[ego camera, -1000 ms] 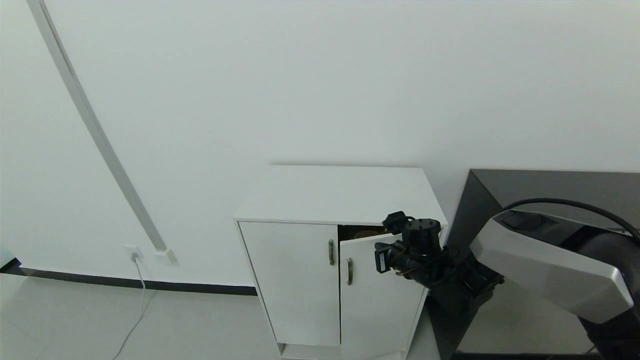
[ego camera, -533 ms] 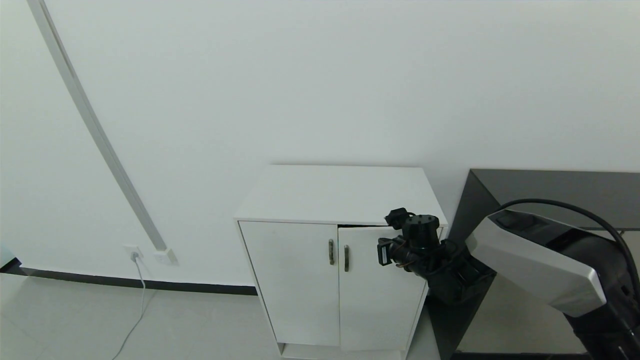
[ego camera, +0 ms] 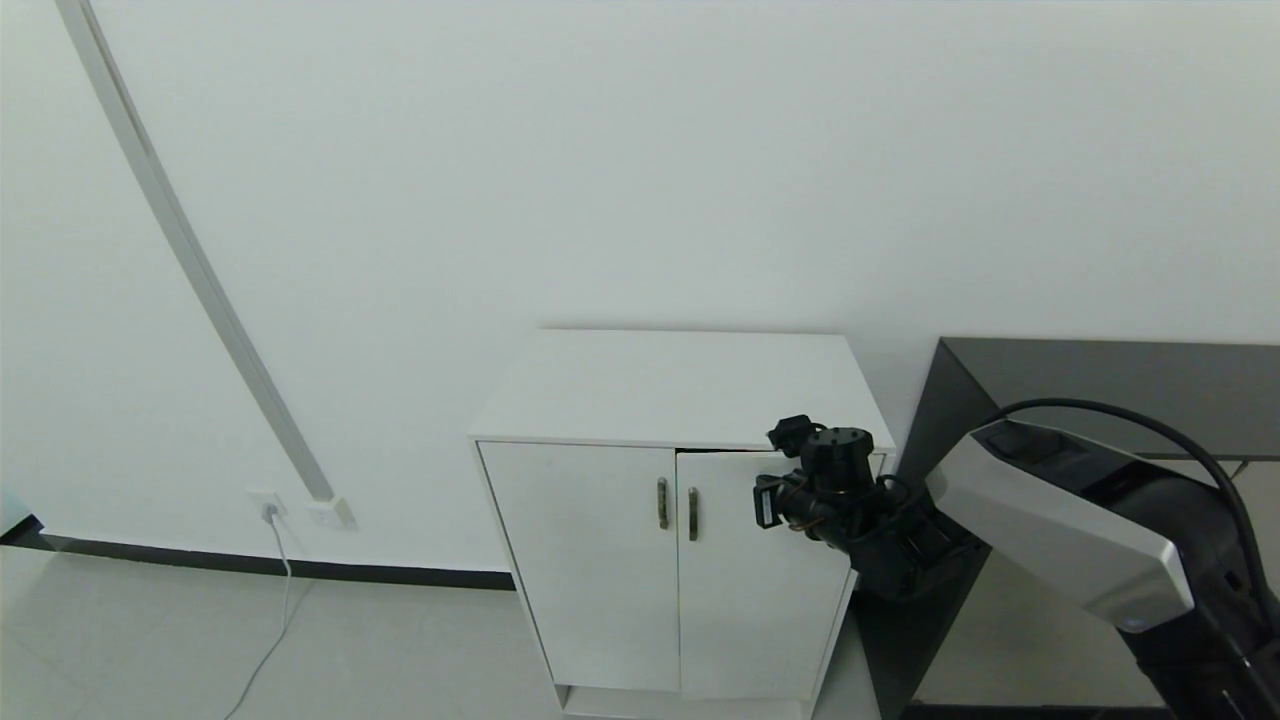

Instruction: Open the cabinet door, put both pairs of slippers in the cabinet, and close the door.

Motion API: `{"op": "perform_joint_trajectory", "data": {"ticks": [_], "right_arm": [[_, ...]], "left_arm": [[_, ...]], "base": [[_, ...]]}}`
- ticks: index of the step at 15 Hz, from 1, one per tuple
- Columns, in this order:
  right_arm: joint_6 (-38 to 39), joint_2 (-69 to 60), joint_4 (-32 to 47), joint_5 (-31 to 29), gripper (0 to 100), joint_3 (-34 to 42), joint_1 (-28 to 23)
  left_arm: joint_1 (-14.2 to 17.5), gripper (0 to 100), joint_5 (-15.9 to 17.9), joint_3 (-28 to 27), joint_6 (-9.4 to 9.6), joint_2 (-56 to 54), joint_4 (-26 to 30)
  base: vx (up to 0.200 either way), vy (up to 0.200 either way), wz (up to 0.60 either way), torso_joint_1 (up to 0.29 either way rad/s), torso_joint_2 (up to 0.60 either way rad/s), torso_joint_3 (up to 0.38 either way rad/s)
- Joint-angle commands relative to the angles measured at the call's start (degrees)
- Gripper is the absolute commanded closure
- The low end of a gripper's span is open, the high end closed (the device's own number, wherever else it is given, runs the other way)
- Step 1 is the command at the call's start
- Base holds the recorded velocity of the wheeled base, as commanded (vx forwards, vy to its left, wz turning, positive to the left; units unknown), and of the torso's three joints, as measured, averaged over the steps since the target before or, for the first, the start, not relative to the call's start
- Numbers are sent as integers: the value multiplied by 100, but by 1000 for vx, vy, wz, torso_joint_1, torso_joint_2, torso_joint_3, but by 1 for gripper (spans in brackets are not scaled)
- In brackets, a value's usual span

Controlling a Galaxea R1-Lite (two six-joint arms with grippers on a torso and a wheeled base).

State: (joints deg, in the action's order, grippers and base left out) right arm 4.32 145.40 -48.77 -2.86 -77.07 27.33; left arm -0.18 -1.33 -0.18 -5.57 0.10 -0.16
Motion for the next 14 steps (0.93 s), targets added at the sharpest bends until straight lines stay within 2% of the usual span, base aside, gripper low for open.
{"op": "perform_joint_trajectory", "data": {"ticks": [1,14], "right_arm": [[-1,76,17,-4,100,-168,-26],[-10,103,377,-30,100,-467,-52]], "left_arm": [[1,100,1,1,3,8,-2],[1,100,10,1,3,8,-2]], "base": [[0,0,0,0,0,0],[0,0,0,0,0,0]]}}
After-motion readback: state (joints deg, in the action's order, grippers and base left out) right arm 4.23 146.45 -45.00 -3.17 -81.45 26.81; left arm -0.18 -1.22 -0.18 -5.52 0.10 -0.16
